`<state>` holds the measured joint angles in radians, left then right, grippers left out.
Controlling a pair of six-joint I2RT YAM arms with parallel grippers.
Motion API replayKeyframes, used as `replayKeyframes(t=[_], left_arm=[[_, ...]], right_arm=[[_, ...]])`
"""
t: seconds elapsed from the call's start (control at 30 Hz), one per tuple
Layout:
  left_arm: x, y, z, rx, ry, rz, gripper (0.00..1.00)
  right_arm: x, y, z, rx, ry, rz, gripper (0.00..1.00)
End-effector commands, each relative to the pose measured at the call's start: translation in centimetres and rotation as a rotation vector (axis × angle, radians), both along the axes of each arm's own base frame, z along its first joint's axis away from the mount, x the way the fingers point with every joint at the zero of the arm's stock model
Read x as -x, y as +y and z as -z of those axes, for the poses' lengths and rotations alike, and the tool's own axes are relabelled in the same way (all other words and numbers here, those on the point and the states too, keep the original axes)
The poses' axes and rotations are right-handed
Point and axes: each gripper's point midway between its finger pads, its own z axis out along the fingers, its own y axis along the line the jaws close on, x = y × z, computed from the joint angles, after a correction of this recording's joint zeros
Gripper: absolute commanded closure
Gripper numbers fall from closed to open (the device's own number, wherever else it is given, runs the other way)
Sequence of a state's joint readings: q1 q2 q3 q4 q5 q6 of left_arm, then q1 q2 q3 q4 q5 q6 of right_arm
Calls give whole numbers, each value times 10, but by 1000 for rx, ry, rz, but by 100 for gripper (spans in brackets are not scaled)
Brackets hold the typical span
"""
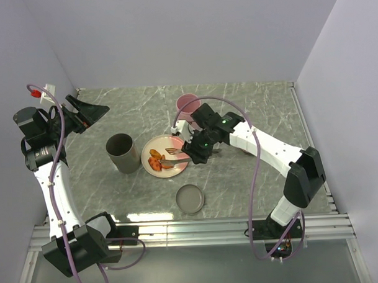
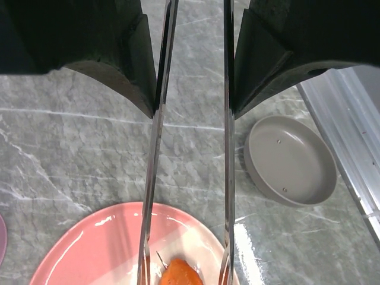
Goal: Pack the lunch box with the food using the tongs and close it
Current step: Pick up the fake food from the plate.
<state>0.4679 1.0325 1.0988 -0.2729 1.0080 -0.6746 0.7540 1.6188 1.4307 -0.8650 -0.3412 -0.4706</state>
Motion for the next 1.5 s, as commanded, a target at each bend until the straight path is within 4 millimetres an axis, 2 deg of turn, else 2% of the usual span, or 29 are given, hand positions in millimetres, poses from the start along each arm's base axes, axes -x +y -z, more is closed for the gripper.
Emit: replayKeyframes(t=[0.0,0.33,0.57,0.73,0.83,0.93,1.07,1.3,1.47], left_arm=[[1,-1,-22,-32,-75,11,1],[1,-1,-20,-33,-74,12,0],[1,0,-17,-35,-68,9,1],[1,0,-18,-33,-70,9,0],[2,-1,-17,-36,-69,12,1],[2,-1,-17,-39,-68,12,1],[2,0,-19,-41,-73,10,1],[1,-1,-20,-35,-74,10,1],[2,-1,-21,-31,-76,10,1]], right_arm=[[-8,10,10,5,-21,-24,42],[-11,26,37,34,-12,-44,37],[-13,25,46,60,-11,-44,37],[-15,21,55,82,-14,-34,41],[-14,19,55,88,-13,-33,49],[-13,18,50,79,-12,-29,57],[-10,20,32,43,-24,-22,65],[-12,18,2,-5,-54,0,71],[-16,13,-7,-14,-69,18,72]])
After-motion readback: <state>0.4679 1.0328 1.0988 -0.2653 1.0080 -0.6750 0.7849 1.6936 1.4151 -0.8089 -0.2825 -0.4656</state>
